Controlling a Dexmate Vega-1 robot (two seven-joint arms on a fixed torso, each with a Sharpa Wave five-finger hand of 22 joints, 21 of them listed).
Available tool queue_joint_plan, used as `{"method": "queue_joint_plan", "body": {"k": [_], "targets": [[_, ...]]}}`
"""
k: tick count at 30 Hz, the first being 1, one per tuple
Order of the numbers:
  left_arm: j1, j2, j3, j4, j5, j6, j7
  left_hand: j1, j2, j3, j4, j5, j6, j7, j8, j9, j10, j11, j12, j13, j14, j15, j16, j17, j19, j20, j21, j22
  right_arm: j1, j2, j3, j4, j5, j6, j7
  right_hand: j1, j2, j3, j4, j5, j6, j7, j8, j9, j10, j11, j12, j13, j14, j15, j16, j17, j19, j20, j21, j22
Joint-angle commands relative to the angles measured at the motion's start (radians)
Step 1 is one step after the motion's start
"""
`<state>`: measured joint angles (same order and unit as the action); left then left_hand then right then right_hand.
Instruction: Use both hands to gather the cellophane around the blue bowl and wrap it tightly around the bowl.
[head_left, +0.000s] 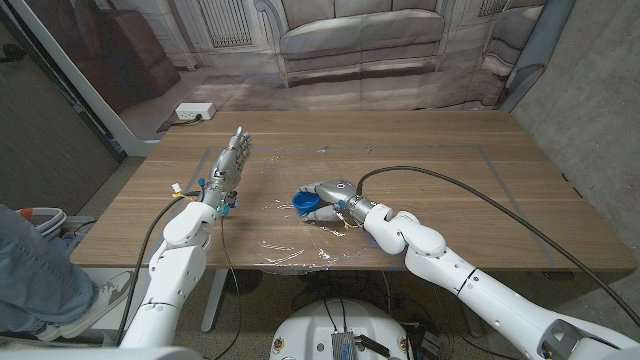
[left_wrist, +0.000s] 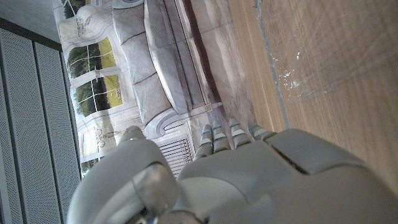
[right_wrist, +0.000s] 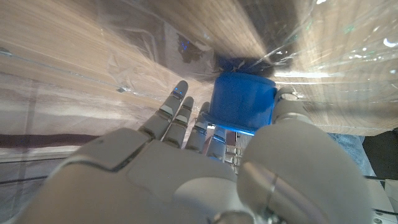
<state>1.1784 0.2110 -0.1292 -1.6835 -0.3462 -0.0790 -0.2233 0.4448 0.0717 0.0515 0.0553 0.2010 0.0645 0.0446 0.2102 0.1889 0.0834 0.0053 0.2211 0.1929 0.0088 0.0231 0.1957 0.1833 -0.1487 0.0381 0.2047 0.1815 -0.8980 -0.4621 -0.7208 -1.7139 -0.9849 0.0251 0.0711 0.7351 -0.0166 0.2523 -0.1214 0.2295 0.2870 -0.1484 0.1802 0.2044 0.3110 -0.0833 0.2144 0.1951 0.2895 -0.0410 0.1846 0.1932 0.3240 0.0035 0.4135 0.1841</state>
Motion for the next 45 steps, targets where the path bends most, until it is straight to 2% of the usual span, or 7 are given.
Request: {"method": "queue_joint_plan", "body": {"k": [1,9,15,25,35,39,45], "targets": [[0.004,-0.004,0.004,-0.007,-0.002,-0.001,0.002,0.010,0.001,-0.006,0.001,-0.002,0.005,-0.003,-0.004,0.001,0.004,-0.005,-0.007,0.002,0.005,0.001,-0.002,0.002,0.000,0.005,-0.001,0.003,-0.014,-0.008,0.007,-0.032,-0.018,0.008,-0.013,-0.002,-0.007,-0.005,-0.002,0.006,-0.013,0.000,-0.001,0.000,-0.015,0.001,-0.005,0.003,-0.007,-0.019,-0.002,0.004,0.000,0.010,-0.008,0.004],[0.019,-0.004,-0.002,-0.024,-0.003,0.007,0.009,0.011,0.003,-0.006,0.001,-0.003,0.006,-0.005,-0.004,0.001,0.004,-0.005,-0.007,0.002,0.005,0.001,-0.002,0.002,0.000,0.007,-0.001,0.003,-0.013,-0.003,0.004,-0.035,-0.027,0.004,0.005,-0.010,-0.014,-0.012,0.000,0.012,-0.069,0.002,-0.006,-0.001,-0.054,0.027,-0.015,0.003,-0.030,-0.004,-0.003,0.004,-0.012,0.027,-0.020,0.004],[0.024,-0.002,-0.003,-0.034,-0.003,0.016,0.010,0.012,0.005,-0.006,0.001,-0.003,0.010,-0.006,-0.003,0.001,0.005,-0.004,-0.007,0.003,0.006,0.000,-0.002,0.002,0.000,0.007,-0.001,0.003,-0.030,-0.017,0.015,-0.068,-0.035,-0.010,0.024,-0.016,-0.017,-0.017,0.003,0.015,-0.074,0.003,0.000,-0.002,-0.073,0.040,-0.018,0.002,-0.050,0.014,-0.005,0.004,-0.023,0.039,-0.028,0.004],[0.023,0.012,-0.010,-0.065,0.008,0.027,0.015,0.014,0.007,-0.005,0.001,-0.003,0.011,-0.005,-0.004,0.001,0.006,-0.004,-0.007,0.003,0.006,0.001,-0.002,0.002,0.001,0.008,0.000,0.003,-0.121,-0.057,0.084,-0.186,-0.035,-0.044,-0.023,-0.018,-0.017,-0.018,0.004,0.017,-0.066,0.012,0.008,-0.003,-0.068,0.046,-0.013,0.002,-0.052,0.017,-0.002,0.003,-0.023,0.046,-0.032,0.004],[-0.028,0.015,0.017,-0.052,0.018,0.030,0.004,0.018,0.011,-0.004,0.000,-0.004,0.014,-0.003,-0.003,0.001,0.009,-0.007,-0.007,0.003,0.008,0.000,-0.002,0.002,0.001,0.007,0.000,0.003,-0.212,-0.095,0.147,-0.263,-0.036,-0.075,-0.059,-0.016,-0.011,-0.016,0.003,0.021,-0.059,0.011,0.013,-0.003,-0.066,0.027,-0.009,0.002,-0.051,0.012,0.001,0.003,-0.022,0.047,-0.034,0.004],[-0.037,0.015,0.025,-0.064,0.010,0.042,-0.003,0.020,0.012,-0.004,-0.001,-0.004,0.014,-0.003,-0.004,0.001,0.009,-0.006,-0.007,0.003,0.007,-0.001,-0.002,0.002,0.002,0.006,0.000,0.003,-0.249,-0.112,0.179,-0.291,-0.022,-0.080,-0.077,-0.012,-0.007,-0.013,0.003,0.022,-0.054,0.012,0.016,-0.003,-0.061,0.023,-0.006,0.002,-0.049,0.006,0.003,0.003,-0.020,0.047,-0.035,0.004],[-0.034,0.034,0.052,-0.116,0.080,0.086,0.050,0.023,0.013,-0.003,-0.002,-0.004,0.013,-0.001,-0.005,0.001,0.010,-0.006,-0.007,0.003,0.008,-0.001,-0.002,0.002,0.003,0.004,0.000,0.003,-0.286,-0.134,0.218,-0.299,0.007,-0.057,-0.120,-0.009,-0.002,-0.011,0.002,0.024,-0.043,0.012,0.021,-0.003,-0.054,0.020,-0.002,0.002,-0.047,-0.002,0.005,0.003,-0.013,0.041,-0.035,0.004]]}}
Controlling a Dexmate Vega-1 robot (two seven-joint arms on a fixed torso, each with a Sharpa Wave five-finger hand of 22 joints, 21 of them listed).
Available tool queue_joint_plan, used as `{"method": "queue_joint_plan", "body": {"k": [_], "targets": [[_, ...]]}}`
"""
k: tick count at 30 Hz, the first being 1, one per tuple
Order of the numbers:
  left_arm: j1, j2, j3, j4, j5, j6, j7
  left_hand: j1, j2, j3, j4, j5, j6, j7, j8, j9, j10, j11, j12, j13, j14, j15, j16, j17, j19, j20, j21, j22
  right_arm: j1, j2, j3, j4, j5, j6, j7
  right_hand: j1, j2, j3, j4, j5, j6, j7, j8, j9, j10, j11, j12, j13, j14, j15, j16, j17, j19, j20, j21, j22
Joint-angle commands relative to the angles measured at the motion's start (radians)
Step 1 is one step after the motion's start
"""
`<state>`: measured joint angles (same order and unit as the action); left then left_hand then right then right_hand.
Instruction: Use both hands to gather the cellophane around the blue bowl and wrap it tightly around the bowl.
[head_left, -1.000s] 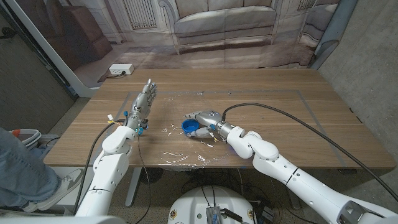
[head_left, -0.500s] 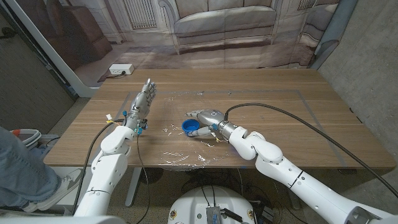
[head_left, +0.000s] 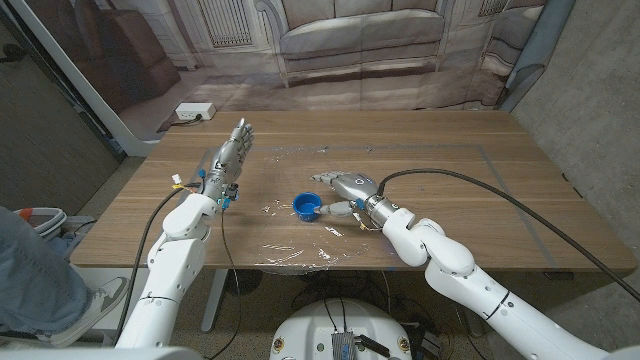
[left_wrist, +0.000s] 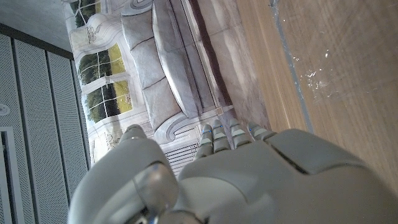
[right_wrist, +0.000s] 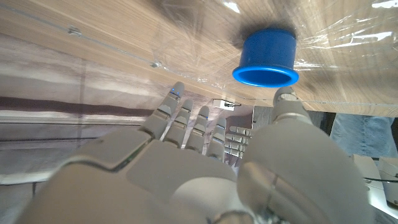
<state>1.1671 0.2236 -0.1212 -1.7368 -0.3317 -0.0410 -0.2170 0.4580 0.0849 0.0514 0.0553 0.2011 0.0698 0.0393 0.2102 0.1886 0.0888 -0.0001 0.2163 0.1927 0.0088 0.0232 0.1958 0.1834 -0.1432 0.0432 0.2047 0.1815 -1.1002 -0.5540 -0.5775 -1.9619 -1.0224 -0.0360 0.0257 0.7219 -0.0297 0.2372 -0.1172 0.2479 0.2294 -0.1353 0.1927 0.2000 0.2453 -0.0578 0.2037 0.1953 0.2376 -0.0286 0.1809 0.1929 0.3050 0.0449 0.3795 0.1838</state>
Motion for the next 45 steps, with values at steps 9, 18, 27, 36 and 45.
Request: {"method": "queue_joint_plan", "body": {"k": [9,18,27,36,45], "targets": [[-0.054,0.053,0.050,-0.036,0.088,0.051,0.028,0.014,0.001,-0.003,-0.004,-0.004,0.006,0.003,-0.006,0.001,0.005,-0.002,-0.003,0.003,0.009,-0.002,-0.002,0.002,-0.003,-0.002,0.000,0.003,-0.162,-0.014,0.086,-0.071,0.023,-0.048,-0.147,0.010,0.017,0.007,-0.004,0.007,0.018,-0.001,0.009,0.001,0.021,-0.009,0.013,0.001,0.009,-0.019,0.011,0.002,0.017,-0.011,0.000,0.005],[-0.053,0.067,0.009,-0.016,0.033,0.051,-0.022,0.018,0.002,-0.002,-0.006,-0.005,0.007,0.003,-0.006,0.001,0.003,-0.001,-0.004,0.003,0.010,-0.001,-0.002,0.002,-0.004,-0.001,0.000,0.003,-0.243,0.002,0.049,-0.098,-0.074,-0.090,-0.258,0.013,0.019,0.009,-0.006,0.007,0.020,-0.003,0.011,0.001,0.038,-0.021,0.021,0.001,0.018,-0.030,0.014,0.002,0.030,-0.021,0.001,0.004],[-0.081,0.074,0.008,0.036,0.021,0.031,-0.056,0.021,0.004,-0.002,-0.007,-0.005,0.008,0.003,-0.006,0.002,0.006,-0.001,-0.003,0.003,0.010,0.000,-0.002,0.002,-0.004,0.002,0.000,0.003,-0.314,-0.025,0.039,-0.135,-0.129,-0.101,-0.301,0.014,0.018,0.008,-0.007,0.007,0.029,-0.007,0.014,0.001,0.052,-0.027,0.027,0.002,0.025,-0.039,0.016,0.001,0.045,-0.034,0.004,0.004],[-0.109,0.077,0.024,0.066,0.019,0.033,-0.074,0.024,0.005,-0.002,-0.008,-0.006,0.008,0.001,-0.006,0.002,0.006,-0.001,-0.004,0.003,0.012,-0.001,-0.002,0.002,-0.004,0.003,0.000,0.003,-0.387,-0.067,0.062,-0.173,-0.158,-0.104,-0.320,0.013,0.016,0.005,-0.007,0.008,0.059,-0.021,0.023,0.001,0.086,-0.039,0.040,0.002,0.055,-0.060,0.025,0.001,0.074,-0.059,0.007,0.004],[-0.159,0.087,0.054,0.076,0.034,0.046,-0.086,0.026,0.006,-0.001,-0.009,-0.006,0.010,0.003,-0.006,0.002,0.010,-0.004,-0.003,0.003,0.014,-0.001,-0.002,0.002,-0.003,0.001,0.000,0.003,-0.405,-0.091,0.048,-0.160,-0.207,-0.086,-0.329,0.014,0.013,0.004,-0.009,0.009,0.076,-0.032,0.028,0.001,0.105,-0.047,0.047,0.002,0.065,-0.069,0.025,0.000,0.081,-0.070,0.006,0.003]]}}
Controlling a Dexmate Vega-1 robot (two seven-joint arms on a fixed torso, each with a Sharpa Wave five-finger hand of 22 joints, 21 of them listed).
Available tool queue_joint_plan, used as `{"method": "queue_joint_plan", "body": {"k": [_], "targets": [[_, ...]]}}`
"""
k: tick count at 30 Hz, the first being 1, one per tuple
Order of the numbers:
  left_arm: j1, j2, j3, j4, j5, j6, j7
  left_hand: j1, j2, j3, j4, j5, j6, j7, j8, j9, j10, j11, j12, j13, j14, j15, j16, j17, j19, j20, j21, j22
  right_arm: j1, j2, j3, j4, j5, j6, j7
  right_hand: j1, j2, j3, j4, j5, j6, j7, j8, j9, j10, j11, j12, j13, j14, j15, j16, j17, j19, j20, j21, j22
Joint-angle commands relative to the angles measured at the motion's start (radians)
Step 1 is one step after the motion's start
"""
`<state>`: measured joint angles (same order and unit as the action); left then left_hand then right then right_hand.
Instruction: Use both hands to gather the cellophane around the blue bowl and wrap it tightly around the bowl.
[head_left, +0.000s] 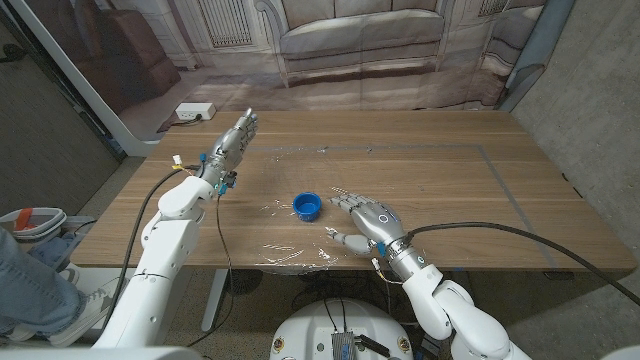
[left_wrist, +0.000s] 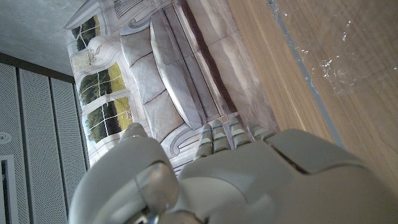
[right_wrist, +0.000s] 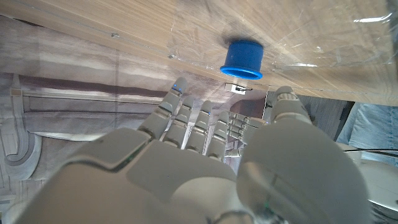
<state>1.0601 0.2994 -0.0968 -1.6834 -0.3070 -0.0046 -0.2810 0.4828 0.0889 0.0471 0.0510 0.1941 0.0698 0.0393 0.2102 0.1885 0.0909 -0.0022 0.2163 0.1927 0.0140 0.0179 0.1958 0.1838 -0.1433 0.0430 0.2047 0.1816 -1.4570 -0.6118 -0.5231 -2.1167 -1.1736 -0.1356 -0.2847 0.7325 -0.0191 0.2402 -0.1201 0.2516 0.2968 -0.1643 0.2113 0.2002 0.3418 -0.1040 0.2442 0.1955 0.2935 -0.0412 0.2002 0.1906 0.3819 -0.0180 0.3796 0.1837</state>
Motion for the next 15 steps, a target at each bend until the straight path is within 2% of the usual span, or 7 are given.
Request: {"method": "queue_joint_plan", "body": {"k": [1,9,15], "targets": [[-0.056,0.012,0.033,0.023,0.010,0.010,-0.024,0.001,0.003,0.003,-0.004,0.001,0.011,0.002,-0.006,0.002,0.009,-0.002,-0.003,0.003,0.009,0.005,-0.002,0.001,-0.003,0.002,0.000,0.003,-0.050,-0.036,-0.008,-0.005,-0.059,0.015,-0.016,0.007,0.003,0.002,-0.008,0.006,0.009,-0.003,0.009,0.001,0.008,-0.001,0.007,0.002,0.007,-0.059,0.004,0.002,0.004,-0.007,0.005,0.004],[-0.084,0.013,0.050,0.040,0.007,0.008,-0.041,0.002,0.005,0.003,-0.004,0.001,0.012,0.002,-0.006,0.002,0.010,-0.001,-0.003,0.003,0.009,0.004,-0.002,0.002,-0.003,0.002,0.000,0.003,-0.070,-0.046,-0.024,0.008,-0.090,0.014,0.000,0.052,0.010,0.018,-0.028,0.015,-0.014,-0.012,-0.002,0.001,-0.022,-0.002,-0.006,0.002,-0.012,-0.062,-0.007,0.000,-0.011,-0.022,-0.007,0.004],[-0.078,0.007,0.051,0.036,-0.003,0.003,-0.047,0.002,0.007,0.003,-0.003,0.000,0.011,0.002,-0.006,0.002,0.008,0.001,-0.004,0.003,0.009,0.005,-0.002,0.002,-0.003,0.003,0.000,0.003,-0.069,-0.038,-0.042,0.053,-0.089,0.021,-0.020,0.080,0.009,0.025,-0.037,0.022,-0.030,-0.013,-0.009,0.001,-0.065,0.005,-0.023,0.003,-0.052,-0.048,-0.020,0.000,-0.044,-0.031,-0.026,0.005]]}}
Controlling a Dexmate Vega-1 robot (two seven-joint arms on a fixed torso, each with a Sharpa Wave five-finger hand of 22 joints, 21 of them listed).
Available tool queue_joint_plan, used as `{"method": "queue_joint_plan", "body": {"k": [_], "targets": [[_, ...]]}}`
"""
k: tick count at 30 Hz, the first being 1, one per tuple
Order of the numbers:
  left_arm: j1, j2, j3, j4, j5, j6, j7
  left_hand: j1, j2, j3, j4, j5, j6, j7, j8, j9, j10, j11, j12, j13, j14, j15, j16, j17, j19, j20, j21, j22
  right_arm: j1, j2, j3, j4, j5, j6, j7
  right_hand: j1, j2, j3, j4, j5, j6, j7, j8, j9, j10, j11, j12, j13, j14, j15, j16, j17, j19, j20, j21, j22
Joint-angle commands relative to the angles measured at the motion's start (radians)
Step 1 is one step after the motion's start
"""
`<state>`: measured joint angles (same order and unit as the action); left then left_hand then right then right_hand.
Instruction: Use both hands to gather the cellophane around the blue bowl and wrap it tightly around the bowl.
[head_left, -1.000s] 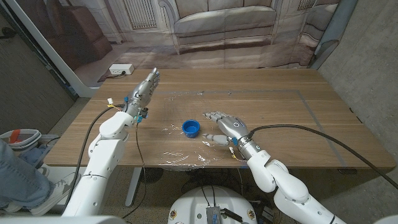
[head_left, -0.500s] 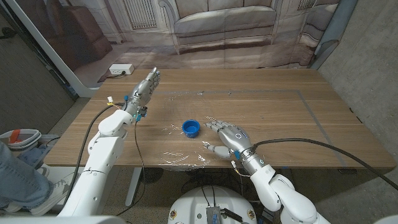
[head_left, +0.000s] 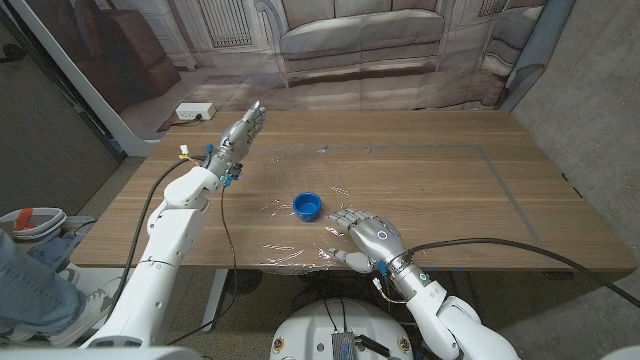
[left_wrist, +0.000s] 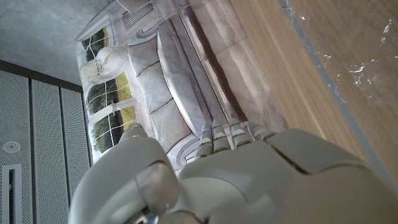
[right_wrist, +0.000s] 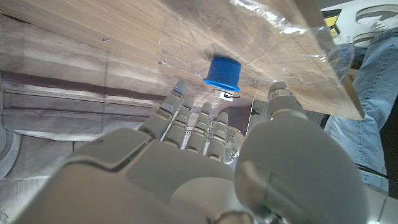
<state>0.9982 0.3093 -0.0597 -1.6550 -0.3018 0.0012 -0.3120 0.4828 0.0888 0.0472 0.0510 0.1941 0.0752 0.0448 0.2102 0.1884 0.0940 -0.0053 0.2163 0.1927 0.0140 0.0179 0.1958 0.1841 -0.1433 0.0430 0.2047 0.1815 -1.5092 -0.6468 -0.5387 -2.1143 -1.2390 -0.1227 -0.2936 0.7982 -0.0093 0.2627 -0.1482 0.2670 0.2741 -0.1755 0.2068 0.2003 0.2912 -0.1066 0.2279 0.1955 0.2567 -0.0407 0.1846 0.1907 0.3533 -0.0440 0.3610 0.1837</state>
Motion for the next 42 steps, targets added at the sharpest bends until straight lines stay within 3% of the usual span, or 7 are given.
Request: {"method": "queue_joint_plan", "body": {"k": [1,5,14,24,42], "targets": [[-0.014,-0.003,0.013,0.007,-0.010,-0.004,-0.016,0.002,0.008,0.003,-0.003,0.000,0.006,-0.003,-0.006,0.002,0.006,0.002,-0.003,0.003,0.010,0.005,-0.002,0.001,-0.004,0.003,0.000,0.003,-0.017,0.001,-0.028,0.061,-0.018,0.011,-0.026,0.015,-0.001,0.002,-0.009,0.007,-0.008,-0.002,-0.004,0.001,-0.015,0.008,-0.006,0.003,-0.016,-0.049,-0.004,0.000,-0.018,-0.005,-0.009,0.005],[-0.008,-0.007,0.008,0.000,-0.012,0.002,-0.006,0.002,0.009,0.003,-0.002,0.000,0.006,-0.003,-0.006,0.002,0.007,0.004,-0.003,0.003,0.009,0.005,-0.002,0.002,-0.004,0.003,0.000,0.003,-0.021,0.001,-0.028,0.084,-0.004,0.018,-0.077,0.019,-0.001,0.003,-0.008,0.009,0.005,-0.006,0.001,0.002,-0.010,0.004,-0.004,0.003,-0.016,-0.052,-0.001,0.001,-0.018,-0.014,-0.011,0.005],[0.032,0.001,0.001,-0.053,-0.002,0.025,0.014,0.003,0.011,0.002,-0.002,-0.001,0.005,-0.003,-0.007,0.002,0.004,0.003,-0.005,0.003,0.009,0.008,-0.003,0.002,-0.004,0.000,0.000,0.003,-0.044,-0.029,-0.021,0.090,0.004,0.024,-0.102,0.024,0.002,0.005,-0.005,0.012,0.024,-0.011,0.008,0.002,0.009,-0.004,0.005,0.004,0.002,-0.062,0.009,0.004,-0.003,-0.026,-0.008,0.006],[0.056,0.002,-0.011,-0.081,0.000,0.042,0.029,0.004,0.012,0.002,-0.002,-0.001,0.006,-0.003,-0.007,0.002,0.004,0.006,-0.005,0.003,0.008,0.008,-0.003,0.002,-0.004,0.002,0.000,0.003,0.010,0.035,-0.090,0.209,-0.052,0.005,-0.241,0.055,0.015,0.018,-0.012,0.018,0.052,-0.023,0.017,0.003,0.010,-0.010,0.007,0.005,0.005,-0.063,0.010,0.004,-0.002,-0.030,-0.011,0.007],[0.080,0.002,-0.040,-0.099,-0.027,0.042,0.013,0.005,0.013,0.001,-0.001,-0.002,0.012,-0.002,-0.006,0.002,0.006,0.004,-0.005,0.003,0.009,0.007,-0.003,0.002,-0.004,0.003,0.000,0.003,0.076,0.066,-0.145,0.300,-0.020,0.006,-0.326,0.064,0.023,0.016,0.004,0.021,0.193,-0.043,0.059,0.005,0.064,-0.032,0.029,0.005,0.045,-0.075,0.022,0.007,0.018,-0.039,-0.012,0.010]]}}
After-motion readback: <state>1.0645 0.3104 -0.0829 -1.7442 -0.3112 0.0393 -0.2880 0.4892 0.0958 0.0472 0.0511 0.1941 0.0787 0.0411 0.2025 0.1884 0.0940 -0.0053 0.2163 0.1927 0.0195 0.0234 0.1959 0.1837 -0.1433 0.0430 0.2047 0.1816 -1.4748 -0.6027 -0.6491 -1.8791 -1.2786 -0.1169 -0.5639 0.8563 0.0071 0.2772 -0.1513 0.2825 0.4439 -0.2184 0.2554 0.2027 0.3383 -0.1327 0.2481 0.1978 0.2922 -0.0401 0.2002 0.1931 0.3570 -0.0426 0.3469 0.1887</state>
